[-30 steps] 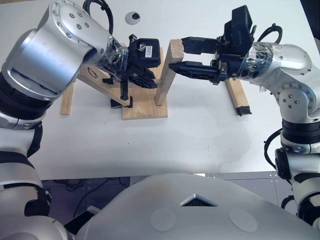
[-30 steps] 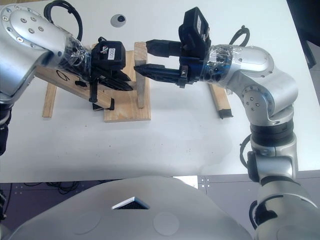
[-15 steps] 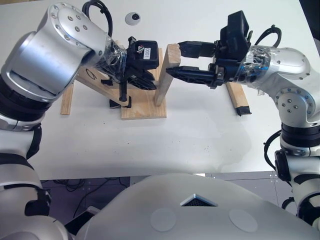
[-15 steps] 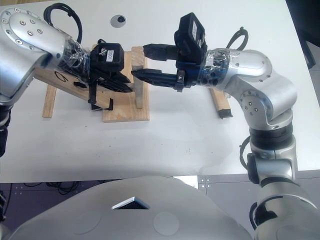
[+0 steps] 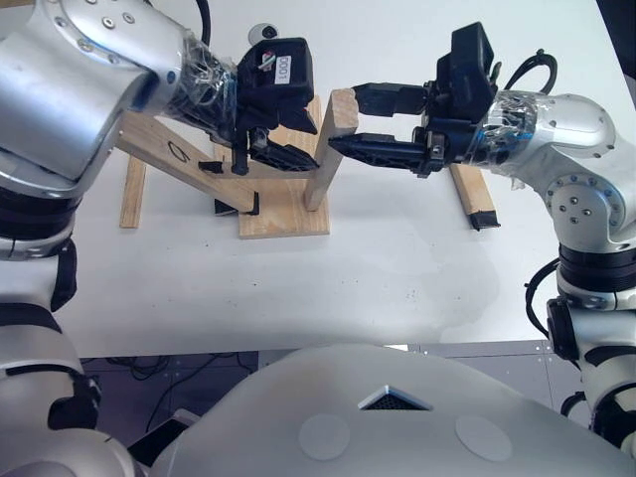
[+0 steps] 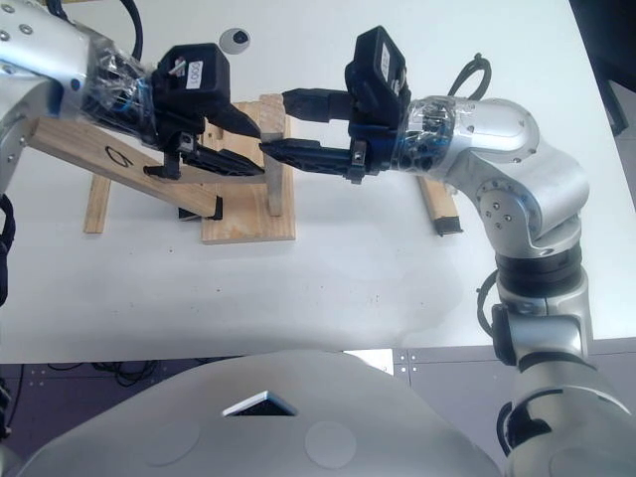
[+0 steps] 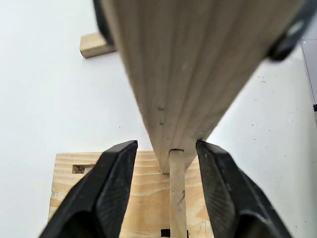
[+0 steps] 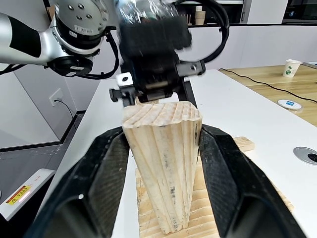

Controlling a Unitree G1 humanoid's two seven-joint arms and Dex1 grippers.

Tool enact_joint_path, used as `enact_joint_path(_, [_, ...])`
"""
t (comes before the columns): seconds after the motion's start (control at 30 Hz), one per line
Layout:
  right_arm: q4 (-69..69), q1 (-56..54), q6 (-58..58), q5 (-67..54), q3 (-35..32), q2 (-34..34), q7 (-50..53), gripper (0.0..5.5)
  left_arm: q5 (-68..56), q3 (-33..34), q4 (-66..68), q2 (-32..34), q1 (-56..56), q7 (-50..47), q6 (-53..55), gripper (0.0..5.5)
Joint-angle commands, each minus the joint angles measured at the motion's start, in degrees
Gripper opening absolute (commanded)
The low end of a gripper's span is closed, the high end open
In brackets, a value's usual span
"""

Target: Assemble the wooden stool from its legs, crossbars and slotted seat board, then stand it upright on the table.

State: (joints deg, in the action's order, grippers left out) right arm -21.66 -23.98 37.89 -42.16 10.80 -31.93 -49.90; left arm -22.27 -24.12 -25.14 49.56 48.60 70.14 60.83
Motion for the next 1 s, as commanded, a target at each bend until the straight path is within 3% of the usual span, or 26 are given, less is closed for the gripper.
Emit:
enact_joint_path(0.03, [0.46,1.25,2.11,1.21,2.01,0.01,-0.73,2.13,-2.59,5.60,-1.89,2.53,1.86,0.08,0.36,2.81])
enact_joint_path(0.3, [0.68,1.27,2.11,1.40,2.30,0.17,-0.62,2.13,-6.87,16.03,-0.96,3.40,2.89,-4.04,1.72,4.07])
enact_joint_path(0.47, [-0.35,2.26,2.35,1.14,2.12,0.37,0.42,2.12,-6.27,29.66,7.45,0.27,4.89,-14.53,-3.00,4.12])
enact_joint_path(0.6, [-1.24,3.11,2.47,0.71,1.51,0.16,0.94,2.12,-9.26,44.56,14.71,1.70,-6.82,-10.63,-14.00,4.12])
enact_joint_path(0.73, [-1.79,3.79,2.51,0.38,0.61,-0.49,0.97,2.12,-4.15,51.10,22.34,6.88,-26.59,-2.91,-25.68,4.12])
enact_joint_path(0.87, [-1.07,3.44,2.32,0.77,-0.19,-0.77,0.77,2.12,2.94,50.45,31.29,8.43,-44.12,4.77,-42.83,4.12])
enact_joint_path(1.0, [-0.54,3.01,2.19,1.19,-0.21,-1.01,-0.07,2.12,3.44,46.63,30.67,3.95,-55.33,10.06,-54.06,4.12])
